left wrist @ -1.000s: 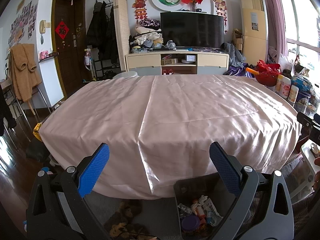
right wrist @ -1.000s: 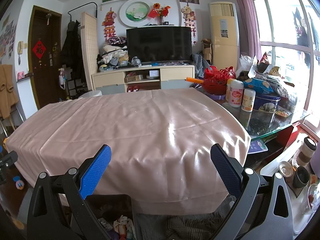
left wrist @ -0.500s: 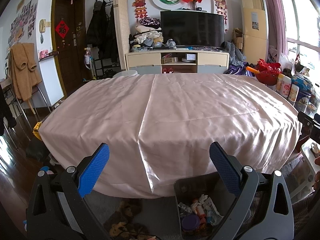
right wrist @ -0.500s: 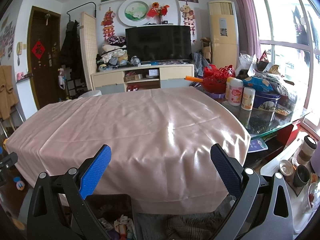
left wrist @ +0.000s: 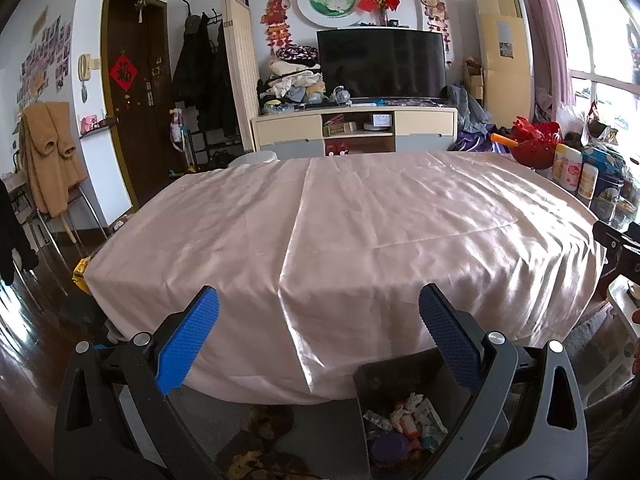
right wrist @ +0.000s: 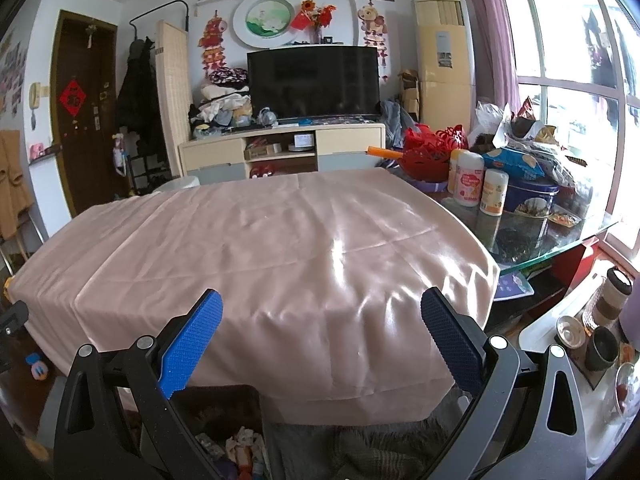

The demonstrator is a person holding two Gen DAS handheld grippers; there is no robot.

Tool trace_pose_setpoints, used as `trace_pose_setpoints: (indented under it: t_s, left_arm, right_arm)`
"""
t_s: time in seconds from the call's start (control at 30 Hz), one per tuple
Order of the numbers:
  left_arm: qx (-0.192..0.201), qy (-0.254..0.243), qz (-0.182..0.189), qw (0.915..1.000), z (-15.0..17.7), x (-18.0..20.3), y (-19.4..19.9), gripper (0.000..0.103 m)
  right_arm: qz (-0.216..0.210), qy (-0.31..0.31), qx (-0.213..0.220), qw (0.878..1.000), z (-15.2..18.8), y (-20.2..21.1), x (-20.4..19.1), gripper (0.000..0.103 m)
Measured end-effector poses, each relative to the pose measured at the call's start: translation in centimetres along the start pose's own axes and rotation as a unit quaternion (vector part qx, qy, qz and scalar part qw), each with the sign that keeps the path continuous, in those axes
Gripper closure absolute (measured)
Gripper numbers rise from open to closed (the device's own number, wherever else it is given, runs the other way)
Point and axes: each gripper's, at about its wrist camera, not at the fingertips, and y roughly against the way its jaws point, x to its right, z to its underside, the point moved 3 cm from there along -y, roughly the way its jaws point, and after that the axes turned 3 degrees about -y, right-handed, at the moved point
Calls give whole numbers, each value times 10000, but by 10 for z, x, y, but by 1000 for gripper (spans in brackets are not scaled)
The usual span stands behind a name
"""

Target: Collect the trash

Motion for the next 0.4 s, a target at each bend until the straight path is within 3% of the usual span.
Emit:
trace_pose_setpoints:
  t_s: [0.4]
  left_arm:
    - [-231, 182, -5, 9996, 0, -6, -6, 8]
  right_arm:
    - [-2, -16, -8, 10000, 0, -1, 1, 3]
